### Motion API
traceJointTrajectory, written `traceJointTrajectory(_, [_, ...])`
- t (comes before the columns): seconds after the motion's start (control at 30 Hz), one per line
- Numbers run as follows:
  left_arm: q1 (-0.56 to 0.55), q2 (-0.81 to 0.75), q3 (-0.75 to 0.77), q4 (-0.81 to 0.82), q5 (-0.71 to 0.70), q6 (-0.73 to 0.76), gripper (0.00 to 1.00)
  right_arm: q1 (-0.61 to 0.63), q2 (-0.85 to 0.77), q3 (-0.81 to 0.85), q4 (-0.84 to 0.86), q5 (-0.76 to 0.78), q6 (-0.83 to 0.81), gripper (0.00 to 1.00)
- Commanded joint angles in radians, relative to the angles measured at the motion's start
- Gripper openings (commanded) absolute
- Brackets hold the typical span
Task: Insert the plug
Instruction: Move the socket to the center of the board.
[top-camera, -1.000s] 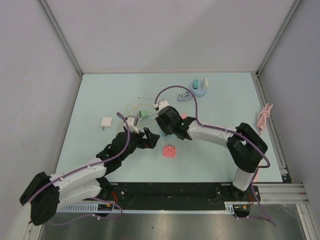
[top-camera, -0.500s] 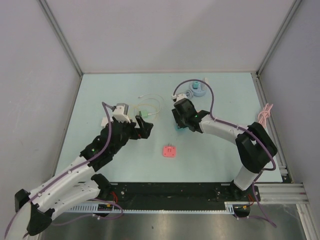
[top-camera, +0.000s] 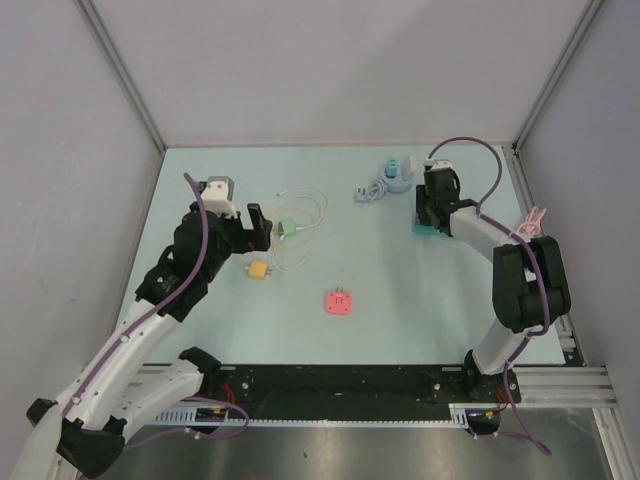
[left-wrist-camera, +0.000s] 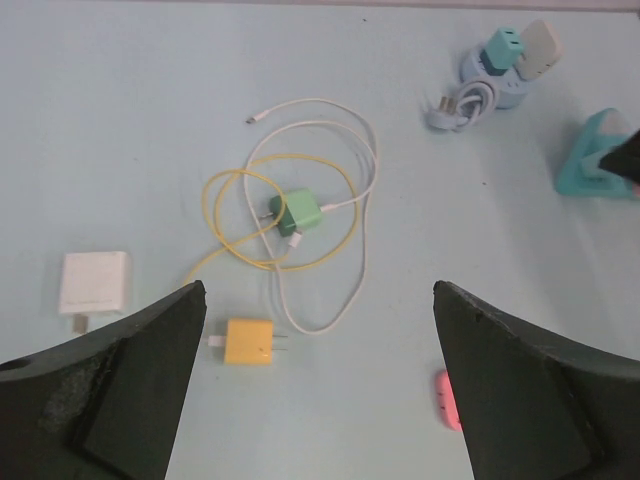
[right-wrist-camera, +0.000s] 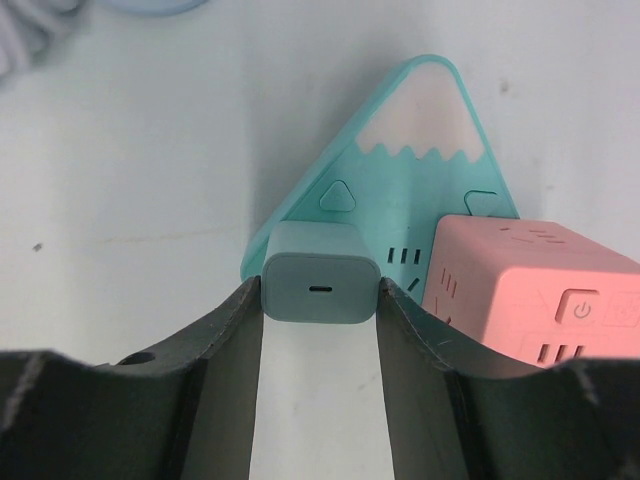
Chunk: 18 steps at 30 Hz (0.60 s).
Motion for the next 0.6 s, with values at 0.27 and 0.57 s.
traceJointTrajectory(0.27, [0.023, -0.124, -0.116, 0.085, -0.056, 0.133, 1.0, -0.07, -0.16, 0.056, -0.054, -0.049, 0.024, 0.92])
traceJointTrajectory(0.57, [0.021, -0.259, -0.176, 0.108, -0.099, 0.159, 1.0, -0.333, -0.378, 0.029, -0.354, 0.073, 0.19, 1.0])
